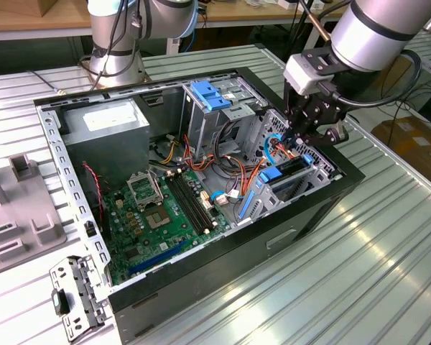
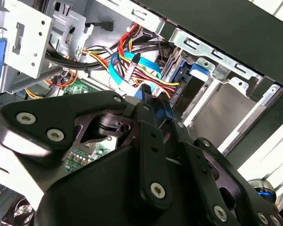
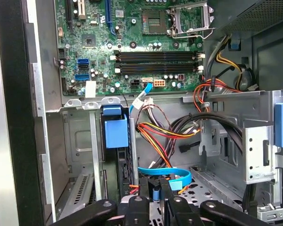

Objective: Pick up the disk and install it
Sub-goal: 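Insert the second disk wire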

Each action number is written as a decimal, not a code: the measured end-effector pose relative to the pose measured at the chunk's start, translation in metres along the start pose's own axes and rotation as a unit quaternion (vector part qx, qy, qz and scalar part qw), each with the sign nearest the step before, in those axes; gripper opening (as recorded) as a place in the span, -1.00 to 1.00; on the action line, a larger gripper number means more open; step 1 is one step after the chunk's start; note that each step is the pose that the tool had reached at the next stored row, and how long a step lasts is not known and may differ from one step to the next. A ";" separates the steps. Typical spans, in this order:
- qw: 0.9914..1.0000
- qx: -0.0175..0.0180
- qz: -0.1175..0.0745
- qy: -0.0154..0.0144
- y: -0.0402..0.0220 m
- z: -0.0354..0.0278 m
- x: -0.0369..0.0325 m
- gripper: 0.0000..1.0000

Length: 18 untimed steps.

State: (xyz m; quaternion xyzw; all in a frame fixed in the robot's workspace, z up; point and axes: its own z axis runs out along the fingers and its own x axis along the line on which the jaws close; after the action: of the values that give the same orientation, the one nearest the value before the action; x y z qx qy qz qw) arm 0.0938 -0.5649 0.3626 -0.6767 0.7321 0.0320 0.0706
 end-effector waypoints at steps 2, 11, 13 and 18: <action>1.000 0.000 0.000 0.000 0.0000 0.0001 0.0000 -0.55; 1.000 0.000 0.000 0.004 -0.0002 -0.0042 -0.0006 -0.43; 1.000 0.000 -0.002 0.009 -0.0002 -0.0046 -0.0007 -0.43; 0.999 0.002 -0.009 0.045 -0.0003 -0.0050 -0.0010 -0.43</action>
State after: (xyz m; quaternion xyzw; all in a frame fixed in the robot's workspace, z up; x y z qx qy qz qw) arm 0.0939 -0.5647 0.3677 -0.6839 0.7285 -0.0007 0.0396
